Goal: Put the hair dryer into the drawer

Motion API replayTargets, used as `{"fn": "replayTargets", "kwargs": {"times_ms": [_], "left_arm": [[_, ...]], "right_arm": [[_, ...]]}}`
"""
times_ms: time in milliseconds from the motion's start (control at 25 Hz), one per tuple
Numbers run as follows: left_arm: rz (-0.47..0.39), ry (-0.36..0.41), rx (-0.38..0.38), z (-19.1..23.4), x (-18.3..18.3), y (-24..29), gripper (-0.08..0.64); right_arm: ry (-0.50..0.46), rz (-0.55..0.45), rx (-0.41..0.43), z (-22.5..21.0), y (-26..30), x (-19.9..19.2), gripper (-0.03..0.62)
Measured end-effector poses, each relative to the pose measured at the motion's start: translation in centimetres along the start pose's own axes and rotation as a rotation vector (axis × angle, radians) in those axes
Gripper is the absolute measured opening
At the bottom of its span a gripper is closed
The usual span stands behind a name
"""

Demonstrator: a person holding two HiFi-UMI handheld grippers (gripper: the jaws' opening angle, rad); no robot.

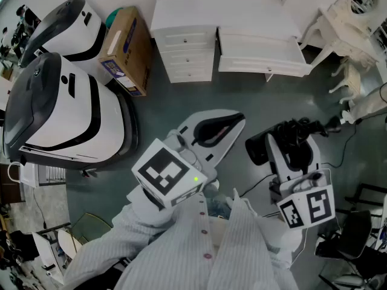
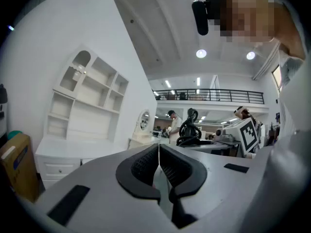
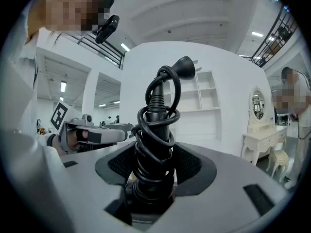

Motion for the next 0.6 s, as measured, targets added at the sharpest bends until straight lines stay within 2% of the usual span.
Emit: {"fn": "replayTargets", "kwargs": {"times_ms": [600], "left_arm": [[-0.006,0.002,0.014,-0.19,0.06,0.04,0.012]], "right_arm": [[0.025,0.007,0.008,-0.14,-0.66,0.12,0.229]]}}
Point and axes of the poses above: the fingertips, and each gripper's own axes: y forward along the fingers, z to its left, x out of its top, the point moved 3 cm from there along -y, backward along the fingers, and after that the axes turned 13 degrees about -x, right-handed, at the moved point
